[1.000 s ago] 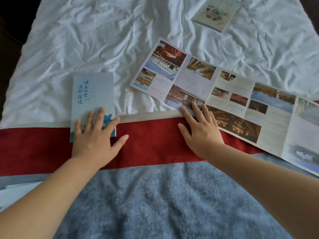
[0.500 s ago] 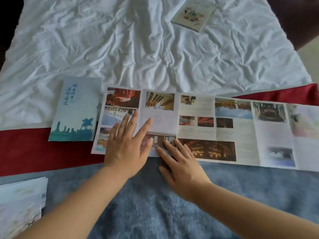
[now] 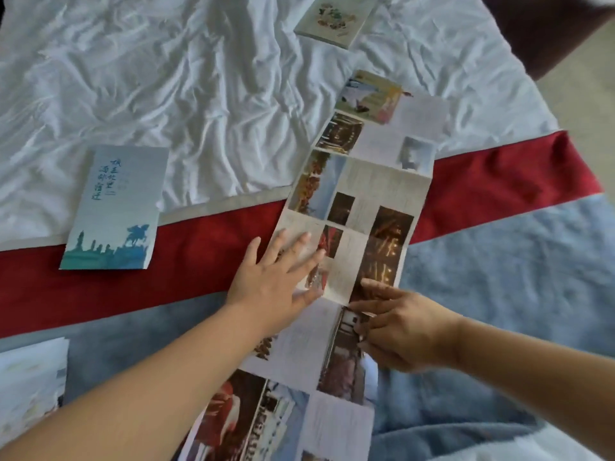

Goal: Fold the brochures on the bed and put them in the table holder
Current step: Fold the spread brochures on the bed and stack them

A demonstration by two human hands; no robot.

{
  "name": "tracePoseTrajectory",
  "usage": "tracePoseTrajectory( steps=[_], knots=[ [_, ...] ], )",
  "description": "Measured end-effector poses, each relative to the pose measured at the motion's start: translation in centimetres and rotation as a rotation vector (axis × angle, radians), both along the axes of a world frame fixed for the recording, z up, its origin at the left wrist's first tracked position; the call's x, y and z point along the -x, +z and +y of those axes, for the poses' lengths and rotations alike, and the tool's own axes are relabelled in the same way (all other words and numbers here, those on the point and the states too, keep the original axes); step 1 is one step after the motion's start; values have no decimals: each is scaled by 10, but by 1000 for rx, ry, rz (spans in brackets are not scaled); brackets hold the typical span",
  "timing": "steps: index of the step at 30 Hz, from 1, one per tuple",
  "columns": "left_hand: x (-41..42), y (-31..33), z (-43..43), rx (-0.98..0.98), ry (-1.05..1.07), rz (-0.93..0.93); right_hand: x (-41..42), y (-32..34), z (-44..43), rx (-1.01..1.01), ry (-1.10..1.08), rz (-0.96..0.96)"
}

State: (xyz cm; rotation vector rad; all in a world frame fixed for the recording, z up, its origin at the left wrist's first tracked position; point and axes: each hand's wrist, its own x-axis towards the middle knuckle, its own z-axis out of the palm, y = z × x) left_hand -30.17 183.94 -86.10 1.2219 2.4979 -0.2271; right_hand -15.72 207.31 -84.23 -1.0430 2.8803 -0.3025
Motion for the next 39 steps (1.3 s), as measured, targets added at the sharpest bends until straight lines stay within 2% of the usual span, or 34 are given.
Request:
tracePoseTrajectory(
  steps=[5, 11, 14, 17, 23, 25, 27, 30, 32, 35, 39],
  knots=[
    [-29, 3, -9, 49, 138, -16, 15, 5, 4, -192, -133, -70],
    [-83, 20, -5, 85, 247, -44, 35, 4, -35, -264, -568, -236],
    [-112, 27, 3, 51, 277, -89, 47, 1, -61, -110, -862, -377],
    [-142, 32, 14, -48, 285, -222, 65, -7, -81, 41, -1087, -466],
    [-175, 26, 35, -184, 168, -454, 71, -20, -95, 113, -1097, -453],
    [-169, 27, 34, -238, 123, -427, 65, -27, -87, 82, -1054, -428],
    [-158, 30, 30, -313, 101, -292, 57, -33, -73, 8, -1008, -397],
    [-133, 35, 19, -659, 372, -185, 48, -39, -54, -42, -1014, -361],
    [-112, 35, 6, -780, 543, -104, 46, -41, -47, -52, -1009, -339],
    [-81, 29, -21, -690, 633, 25, 46, -41, -37, -78, -938, -323],
    [-52, 11, -73, -328, 766, 56, 48, -37, -18, -121, -808, -285]
  ],
)
